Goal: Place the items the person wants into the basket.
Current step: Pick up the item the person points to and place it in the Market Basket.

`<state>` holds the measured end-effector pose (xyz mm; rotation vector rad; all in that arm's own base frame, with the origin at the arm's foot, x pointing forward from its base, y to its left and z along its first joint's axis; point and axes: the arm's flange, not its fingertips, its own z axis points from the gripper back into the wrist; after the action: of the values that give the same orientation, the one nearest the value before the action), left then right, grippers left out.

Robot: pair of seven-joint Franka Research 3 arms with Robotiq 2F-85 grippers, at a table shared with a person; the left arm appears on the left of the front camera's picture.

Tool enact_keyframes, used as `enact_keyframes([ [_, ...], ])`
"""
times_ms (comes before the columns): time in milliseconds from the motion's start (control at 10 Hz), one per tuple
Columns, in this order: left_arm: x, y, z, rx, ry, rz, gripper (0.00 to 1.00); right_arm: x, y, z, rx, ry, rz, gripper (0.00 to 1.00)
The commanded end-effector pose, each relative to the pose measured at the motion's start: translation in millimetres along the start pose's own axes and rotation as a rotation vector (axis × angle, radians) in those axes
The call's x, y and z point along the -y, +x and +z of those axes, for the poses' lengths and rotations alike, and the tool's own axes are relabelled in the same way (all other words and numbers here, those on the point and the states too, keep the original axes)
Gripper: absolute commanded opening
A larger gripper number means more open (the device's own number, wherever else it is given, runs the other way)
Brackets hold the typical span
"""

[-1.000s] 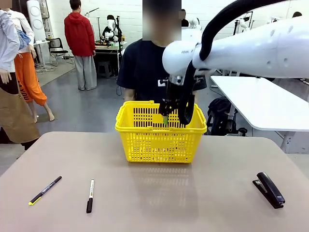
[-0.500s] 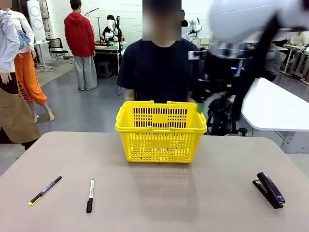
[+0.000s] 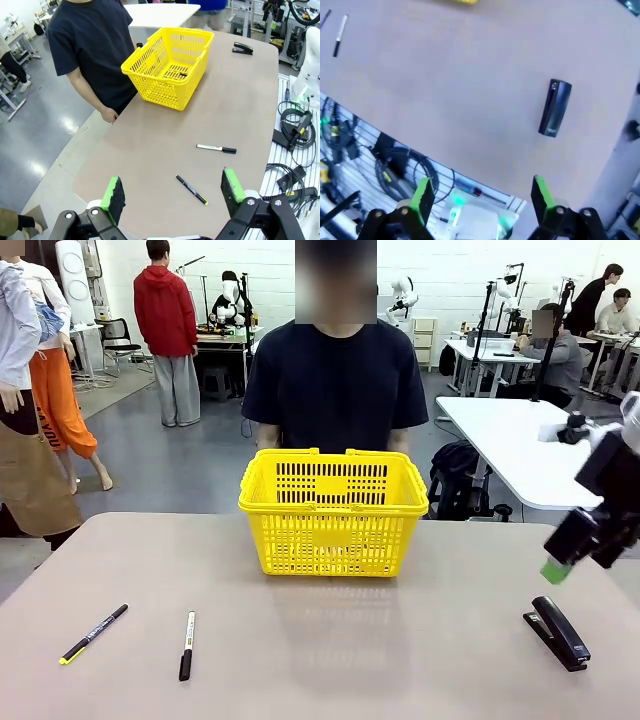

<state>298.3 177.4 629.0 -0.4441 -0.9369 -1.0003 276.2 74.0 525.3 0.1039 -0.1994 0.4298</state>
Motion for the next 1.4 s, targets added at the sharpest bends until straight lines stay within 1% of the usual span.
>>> enact_keyframes([
  [0,0,-1,1,0.019,-0.003,-0.018,1.0,17,10,-12,0.011,0.035,-0.001,1.0],
  [100,0,-1,1,0.019,-0.003,-0.018,1.0,24,15,-15,0.001,0.052,0.002,1.0],
  [200,0,-1,1,0.019,-0.003,-0.018,1.0,9,0,-4,0.0,0.012,-0.007,1.0],
  [1300,0,-1,1,0.019,-0.003,-0.018,1.0,9,0,-4,0.0,0.012,-0.007,1.0],
])
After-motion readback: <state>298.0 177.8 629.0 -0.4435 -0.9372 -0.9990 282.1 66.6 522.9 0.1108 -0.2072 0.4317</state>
